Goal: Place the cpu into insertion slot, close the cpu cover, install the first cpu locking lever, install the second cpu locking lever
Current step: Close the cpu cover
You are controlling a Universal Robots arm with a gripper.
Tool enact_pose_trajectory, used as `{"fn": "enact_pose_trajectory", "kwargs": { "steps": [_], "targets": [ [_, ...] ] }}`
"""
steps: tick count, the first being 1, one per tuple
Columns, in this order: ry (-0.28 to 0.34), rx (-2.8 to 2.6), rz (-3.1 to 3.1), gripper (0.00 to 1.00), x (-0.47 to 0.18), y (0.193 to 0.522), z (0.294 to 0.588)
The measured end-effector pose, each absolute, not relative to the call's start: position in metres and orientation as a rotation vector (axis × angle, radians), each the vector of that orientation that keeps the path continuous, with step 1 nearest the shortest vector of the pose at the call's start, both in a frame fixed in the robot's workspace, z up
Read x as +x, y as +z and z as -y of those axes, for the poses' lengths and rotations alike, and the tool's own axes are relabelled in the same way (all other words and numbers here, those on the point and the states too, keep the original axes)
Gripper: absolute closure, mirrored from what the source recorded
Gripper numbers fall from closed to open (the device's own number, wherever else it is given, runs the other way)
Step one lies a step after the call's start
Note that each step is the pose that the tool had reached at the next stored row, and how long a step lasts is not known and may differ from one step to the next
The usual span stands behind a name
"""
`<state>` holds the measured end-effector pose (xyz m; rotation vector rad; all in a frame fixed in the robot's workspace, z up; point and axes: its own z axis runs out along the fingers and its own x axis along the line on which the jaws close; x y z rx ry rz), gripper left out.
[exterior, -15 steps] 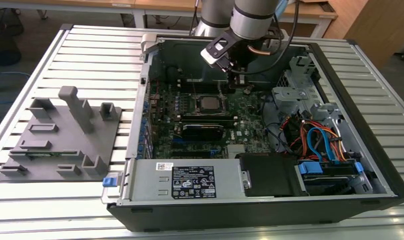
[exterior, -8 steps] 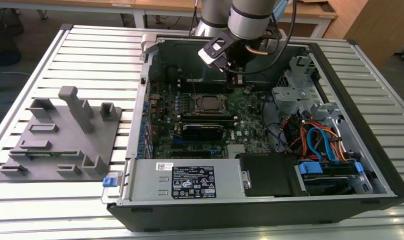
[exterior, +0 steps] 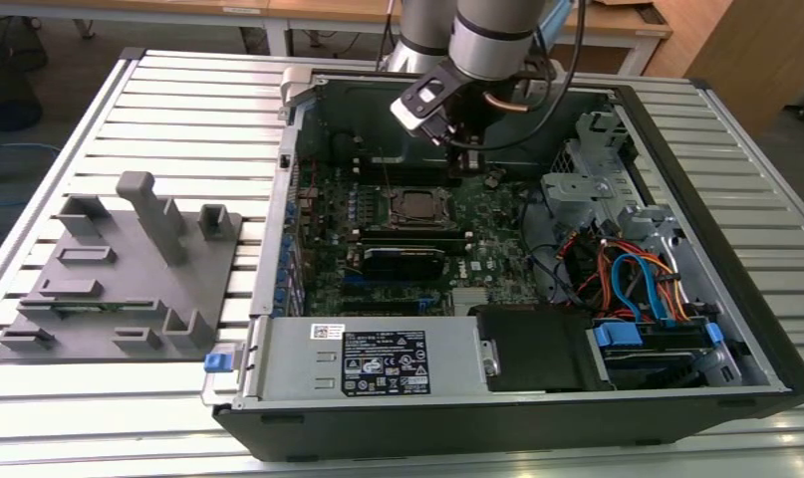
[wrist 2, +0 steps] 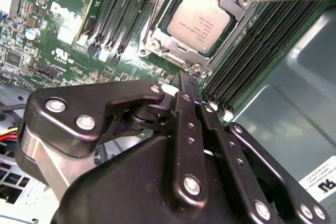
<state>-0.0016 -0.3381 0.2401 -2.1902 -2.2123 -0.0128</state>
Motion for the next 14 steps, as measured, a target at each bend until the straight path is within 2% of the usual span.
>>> {"fn": "enact_pose_trajectory", "kwargs": {
  "steps": [14],
  "targets": [
    [-0.013, -2.189, 2.213, 0.9, -0.035, 0.222, 0.338]
  ]
}}
